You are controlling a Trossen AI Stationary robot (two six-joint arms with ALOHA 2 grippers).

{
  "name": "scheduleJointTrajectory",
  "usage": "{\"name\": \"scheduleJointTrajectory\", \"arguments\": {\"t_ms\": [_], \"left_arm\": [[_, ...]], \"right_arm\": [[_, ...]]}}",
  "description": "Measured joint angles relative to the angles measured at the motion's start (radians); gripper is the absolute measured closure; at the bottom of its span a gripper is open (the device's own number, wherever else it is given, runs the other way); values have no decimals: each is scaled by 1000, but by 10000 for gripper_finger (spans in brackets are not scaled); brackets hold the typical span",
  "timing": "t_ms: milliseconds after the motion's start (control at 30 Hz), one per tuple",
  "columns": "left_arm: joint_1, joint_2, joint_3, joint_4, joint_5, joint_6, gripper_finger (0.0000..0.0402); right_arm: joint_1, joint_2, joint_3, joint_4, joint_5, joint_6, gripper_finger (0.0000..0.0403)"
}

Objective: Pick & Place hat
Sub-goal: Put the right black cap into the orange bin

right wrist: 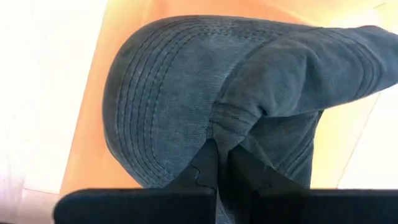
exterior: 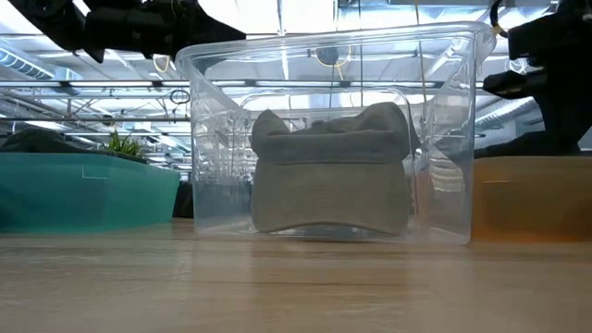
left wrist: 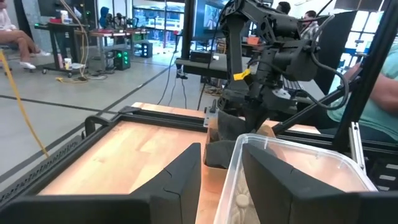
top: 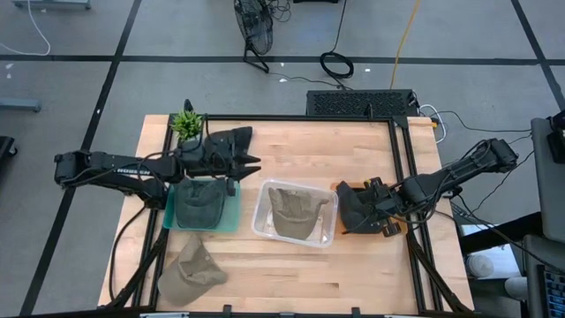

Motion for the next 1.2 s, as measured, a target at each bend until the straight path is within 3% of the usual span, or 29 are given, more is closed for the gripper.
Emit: {"name": "scheduleJointTrajectory", "arguments": {"t_ms": [167, 333, 500, 667, 767, 833, 1033, 1200], "left_arm": [[-26, 0, 0, -17, -35, 0, 275], [-50, 0, 0, -22, -40, -1, 275], [-84, 0, 0, -22, -73, -8, 275], [-111, 0, 0, -22, -103, -8, 275], [-123, 0, 0, -22, -123, -8, 275], [-130, 0, 0, -22, -139, -9, 275], [-151, 0, 0, -21, -161, -18, 275], [-169, 0, 0, -21, -161, -14, 275]], "right_arm": [[0, 0, 0, 4, 3, 5, 391], [0, 0, 0, 5, 4, 25, 356], [0, 0, 0, -25, 25, 224, 297], [-1, -9, 0, -31, -58, 454, 257], [0, -20, -2, -31, -73, 596, 251], [0, -25, -19, -13, -22, 652, 252], [0, -24, -71, 14, -21, 586, 262], [0, -40, -15, -80, 28, 608, 261]]}}
